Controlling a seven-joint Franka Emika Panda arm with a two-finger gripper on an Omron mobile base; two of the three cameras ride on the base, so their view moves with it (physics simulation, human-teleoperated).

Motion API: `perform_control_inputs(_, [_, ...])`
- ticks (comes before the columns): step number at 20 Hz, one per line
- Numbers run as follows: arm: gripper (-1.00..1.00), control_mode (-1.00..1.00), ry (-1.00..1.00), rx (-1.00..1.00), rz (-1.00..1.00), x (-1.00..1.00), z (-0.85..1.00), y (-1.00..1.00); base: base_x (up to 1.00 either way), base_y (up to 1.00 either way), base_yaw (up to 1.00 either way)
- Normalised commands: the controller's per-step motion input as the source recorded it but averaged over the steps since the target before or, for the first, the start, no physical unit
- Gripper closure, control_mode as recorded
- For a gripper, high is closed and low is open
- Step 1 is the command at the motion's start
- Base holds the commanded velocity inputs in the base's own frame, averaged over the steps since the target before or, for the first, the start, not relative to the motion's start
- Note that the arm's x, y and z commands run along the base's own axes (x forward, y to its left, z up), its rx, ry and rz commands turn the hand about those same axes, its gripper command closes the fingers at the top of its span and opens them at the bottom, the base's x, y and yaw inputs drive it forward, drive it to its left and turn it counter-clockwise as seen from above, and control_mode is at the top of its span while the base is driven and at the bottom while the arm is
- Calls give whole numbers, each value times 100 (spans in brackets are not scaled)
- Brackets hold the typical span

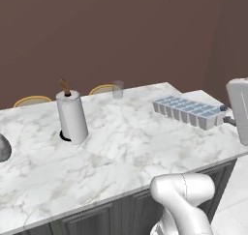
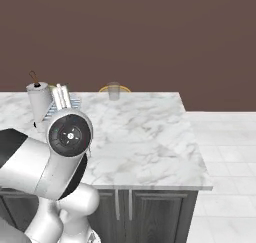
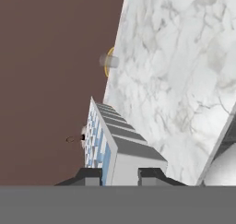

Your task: Open the freezer door, pick up the ice cube tray from the freezer, and place it on the dining counter.

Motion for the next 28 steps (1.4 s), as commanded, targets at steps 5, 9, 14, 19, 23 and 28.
perform_control_inputs(5, [100, -100, 0, 0, 5, 48, -53, 0, 0, 0, 0])
perform_control_inputs(9, [100, -100, 0, 0, 3, 42, -52, 0, 0, 0, 0])
perform_control_inputs(14, [100, -100, 6, 0, 2, 38, -40, 0, 0, 0, 0])
perform_control_inputs(19, [100, -100, 10, 0, 0, 48, -9, 0, 0, 0, 0])
perform_control_inputs(23, [100, -100, 8, 0, 0, 59, -13, 0, 0, 0, 0])
perform_control_inputs(28, [100, -100, 5, 0, 0, 58, -17, 0, 0, 0, 0])
